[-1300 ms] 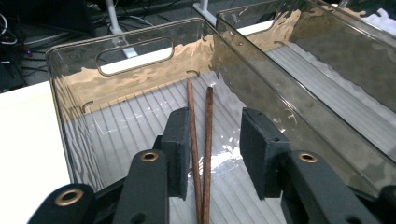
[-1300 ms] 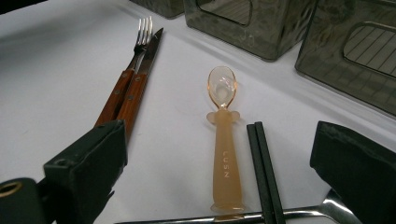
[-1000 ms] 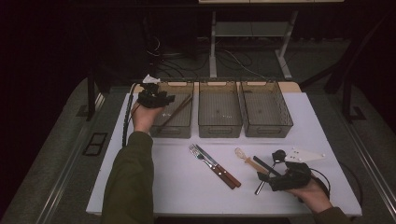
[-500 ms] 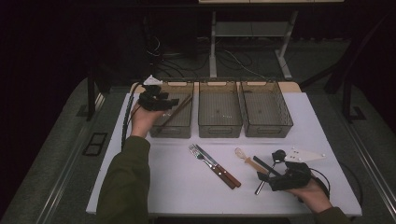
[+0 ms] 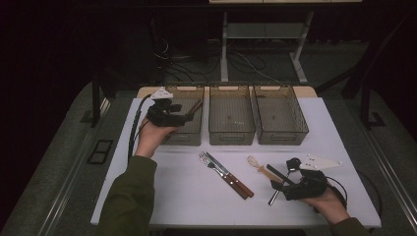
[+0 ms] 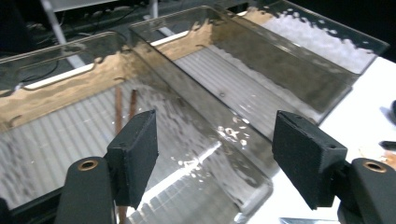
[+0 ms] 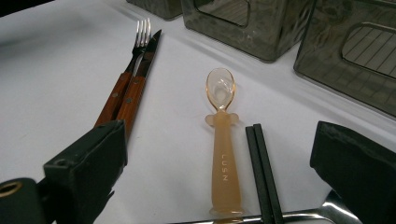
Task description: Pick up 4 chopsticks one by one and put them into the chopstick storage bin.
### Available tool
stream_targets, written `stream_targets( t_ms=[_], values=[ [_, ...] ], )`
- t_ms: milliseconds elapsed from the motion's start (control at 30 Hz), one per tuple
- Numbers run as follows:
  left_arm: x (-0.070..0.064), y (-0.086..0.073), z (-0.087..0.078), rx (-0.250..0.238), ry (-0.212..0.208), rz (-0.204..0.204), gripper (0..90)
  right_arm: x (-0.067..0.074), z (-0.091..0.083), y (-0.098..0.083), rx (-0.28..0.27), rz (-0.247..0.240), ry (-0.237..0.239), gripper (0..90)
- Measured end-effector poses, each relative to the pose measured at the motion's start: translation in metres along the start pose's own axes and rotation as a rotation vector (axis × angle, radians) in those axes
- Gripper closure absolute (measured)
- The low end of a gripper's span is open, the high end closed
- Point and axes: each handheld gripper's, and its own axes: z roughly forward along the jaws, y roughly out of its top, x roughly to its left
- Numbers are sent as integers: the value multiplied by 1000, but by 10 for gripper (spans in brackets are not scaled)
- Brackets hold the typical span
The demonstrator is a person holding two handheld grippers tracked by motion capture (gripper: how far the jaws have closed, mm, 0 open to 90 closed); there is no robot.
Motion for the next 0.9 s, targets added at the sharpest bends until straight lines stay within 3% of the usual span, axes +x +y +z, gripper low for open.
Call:
stream_targets(
  t_ms=[367, 900],
  values=[
    [-29, -15, -11, -4, -39, 49, 249, 0, 0, -1, -4, -3, 1, 42],
    [-63, -75, -35, -4, -50, 61, 138, 1, -3, -1, -10, -4, -6, 42]
  ],
)
